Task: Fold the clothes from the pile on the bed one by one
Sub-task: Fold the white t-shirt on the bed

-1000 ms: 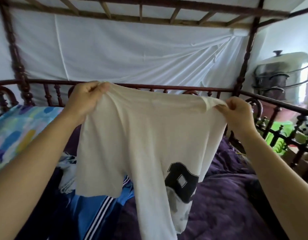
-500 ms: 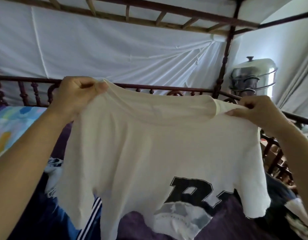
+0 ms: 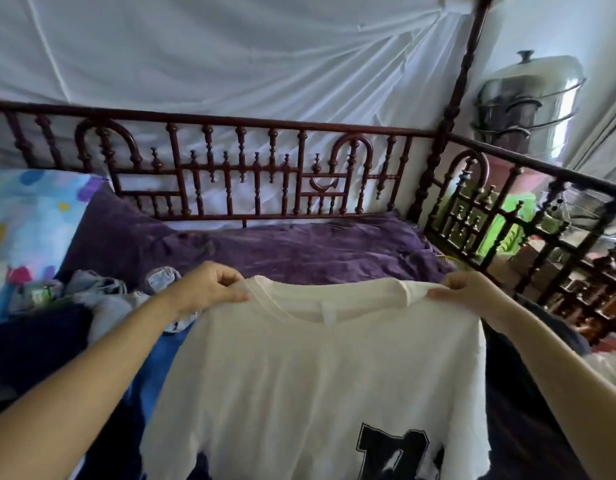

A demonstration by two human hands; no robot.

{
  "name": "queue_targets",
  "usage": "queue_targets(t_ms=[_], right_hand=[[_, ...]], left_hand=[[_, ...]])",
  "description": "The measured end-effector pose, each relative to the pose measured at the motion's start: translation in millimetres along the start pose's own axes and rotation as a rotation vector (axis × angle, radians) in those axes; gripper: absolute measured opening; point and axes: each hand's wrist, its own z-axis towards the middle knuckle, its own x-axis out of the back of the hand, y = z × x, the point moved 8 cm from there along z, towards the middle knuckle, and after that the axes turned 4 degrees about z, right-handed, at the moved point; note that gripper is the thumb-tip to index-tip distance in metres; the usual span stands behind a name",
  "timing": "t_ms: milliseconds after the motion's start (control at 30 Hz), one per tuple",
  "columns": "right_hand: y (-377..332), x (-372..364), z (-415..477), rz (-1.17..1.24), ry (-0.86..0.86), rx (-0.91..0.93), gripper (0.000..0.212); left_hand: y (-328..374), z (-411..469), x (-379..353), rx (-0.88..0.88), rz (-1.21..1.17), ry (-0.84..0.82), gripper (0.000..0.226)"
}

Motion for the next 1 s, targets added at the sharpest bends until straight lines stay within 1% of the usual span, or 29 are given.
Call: queue_targets(t_ms=[67, 133, 167, 267, 333, 433, 500, 567, 600, 667, 767, 833, 867, 900, 933, 1000], right_hand=[[42, -26, 12, -0.06, -0.072, -0.051, 0.039], [81, -49, 26, -0.168, -0.148, -0.094, 0.041], [100, -59, 32, -0.213, -0.184, -0.116, 0.043], [153, -88, 54, -0.365, -0.328, -0.178, 0.048], [184, -102, 66, -0.477, -0.435, -0.242, 0.043], [222, -111, 87, -0.442, -0.496, -0.382, 0.028], [236, -118, 105, -0.354, -0.509, -0.454, 0.027], [237, -124, 131, -0.213, -0.48, -0.514, 0.025], [234, -125, 148, -0.157, -0.444, -0.514, 0.023], [219, -122, 191, -0.117, -0.349, -0.461, 0.023], [185, -109, 255, -0.018, -0.142, -0.38, 0.031], [163, -96, 291, -0.026, 0.032, -0.308, 0.032], [152, -91, 306, -0.059, 0.097, -0.263, 0.028], [142, -89, 320, -0.059, 0.133, -0.213, 0.022], [136, -91, 331, -0.026, 0.129, -0.166, 0.027], [136, -104, 339, 0.052, 0.033, -0.114, 0.059]], left_hand=[[-42, 11, -28, 0.118, 0.027, 0.014, 0.011], [-76, 20, -52, 0.196, 0.078, 0.011, 0.01], [-89, 24, -64, 0.226, 0.11, -0.007, 0.013], [-122, 36, -99, 0.327, 0.202, -0.081, 0.039], [-143, 44, -119, 0.408, 0.222, -0.106, 0.048], [-173, 56, -143, 0.511, 0.241, -0.106, 0.047], [-184, 66, -149, 0.567, 0.284, -0.045, 0.048], [-184, 82, -143, 0.593, 0.344, 0.054, 0.049], [-181, 94, -137, 0.596, 0.349, 0.115, 0.048], [-172, 123, -119, 0.59, 0.305, 0.243, 0.045], [-150, 182, -80, 0.543, 0.171, 0.437, 0.036], [-128, 223, -52, 0.47, 0.206, 0.57, 0.036], [-117, 242, -41, 0.438, 0.247, 0.619, 0.033], [-112, 260, -35, 0.412, 0.236, 0.653, 0.023], [-115, 276, -36, 0.405, 0.182, 0.639, 0.022], [-136, 296, -55, 0.439, 0.088, 0.521, 0.061]])
